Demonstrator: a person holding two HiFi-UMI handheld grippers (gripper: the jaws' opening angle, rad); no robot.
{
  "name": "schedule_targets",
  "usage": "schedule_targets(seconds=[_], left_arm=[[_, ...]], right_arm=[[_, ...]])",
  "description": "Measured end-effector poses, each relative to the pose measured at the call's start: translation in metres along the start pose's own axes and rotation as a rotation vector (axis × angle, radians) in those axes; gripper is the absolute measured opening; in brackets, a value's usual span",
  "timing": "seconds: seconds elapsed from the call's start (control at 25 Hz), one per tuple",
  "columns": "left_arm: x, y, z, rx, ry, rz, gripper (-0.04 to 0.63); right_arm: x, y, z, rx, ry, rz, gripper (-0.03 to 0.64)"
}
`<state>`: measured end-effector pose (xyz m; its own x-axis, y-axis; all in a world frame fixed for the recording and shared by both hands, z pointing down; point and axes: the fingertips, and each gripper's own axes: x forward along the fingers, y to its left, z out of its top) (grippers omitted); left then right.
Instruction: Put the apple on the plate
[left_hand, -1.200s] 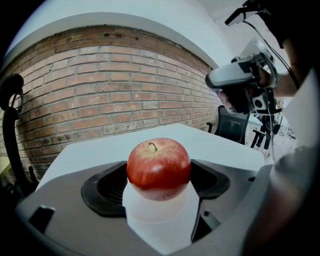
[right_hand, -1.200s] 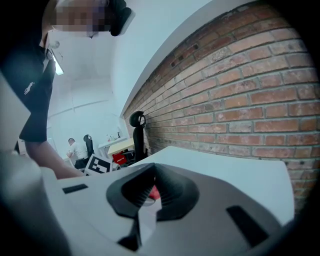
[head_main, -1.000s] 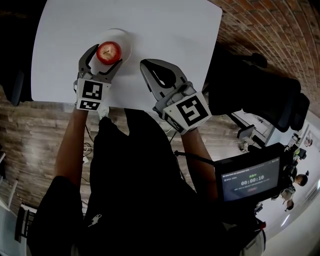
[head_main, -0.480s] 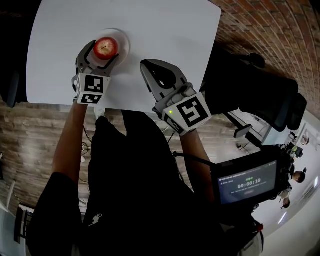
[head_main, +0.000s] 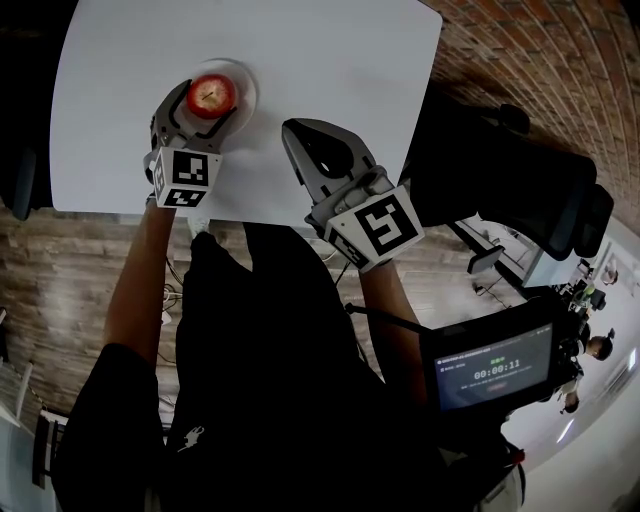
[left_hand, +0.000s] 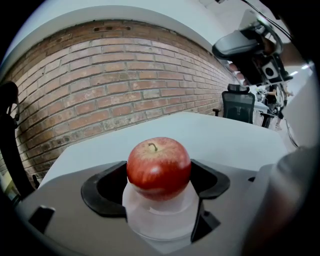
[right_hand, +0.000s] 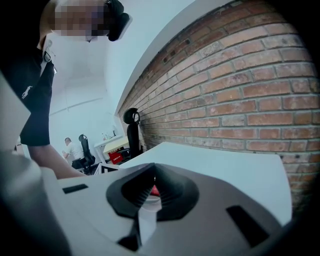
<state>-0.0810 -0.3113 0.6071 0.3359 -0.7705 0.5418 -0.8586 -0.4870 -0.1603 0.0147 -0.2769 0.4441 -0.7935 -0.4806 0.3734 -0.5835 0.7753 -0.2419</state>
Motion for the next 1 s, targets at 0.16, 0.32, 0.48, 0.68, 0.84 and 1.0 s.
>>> schedule_targets(seconds=[0.16,0.32,0.48,0.68,0.84,1.0], left_arm=[[-0.002,-0.001,-0.003,-0.001,0.004,-0.005,0.394],[-0.003,-0.003,-0.005,-0.004,0.005,-0.004,0.394],[0.000,-0.004,-0.005,-0.005,0.009,-0.014,0.394],[0.009,-0.006,-0.005,0.023,0.032,-0.043,0.394],[0.012,-0.007,-0.005,0.039,0.045,-0.056,0.396],[0.012,-0.009,-0.006,0.033,0.047,-0.061,0.396]], right_arm=[[0.002,-0.001,0.001,0.011,0.001,0.000,0.003],[0.002,-0.001,0.003,0.006,-0.002,0.004,0.003],[0.002,-0.004,0.002,0.006,-0.001,-0.007,0.003],[-0.001,-0.008,0.001,0.012,-0.002,-0.020,0.003],[-0.005,-0.011,0.001,0.015,-0.010,-0.029,0.003],[-0.009,-0.014,0.001,0.015,-0.015,-0.038,0.003]])
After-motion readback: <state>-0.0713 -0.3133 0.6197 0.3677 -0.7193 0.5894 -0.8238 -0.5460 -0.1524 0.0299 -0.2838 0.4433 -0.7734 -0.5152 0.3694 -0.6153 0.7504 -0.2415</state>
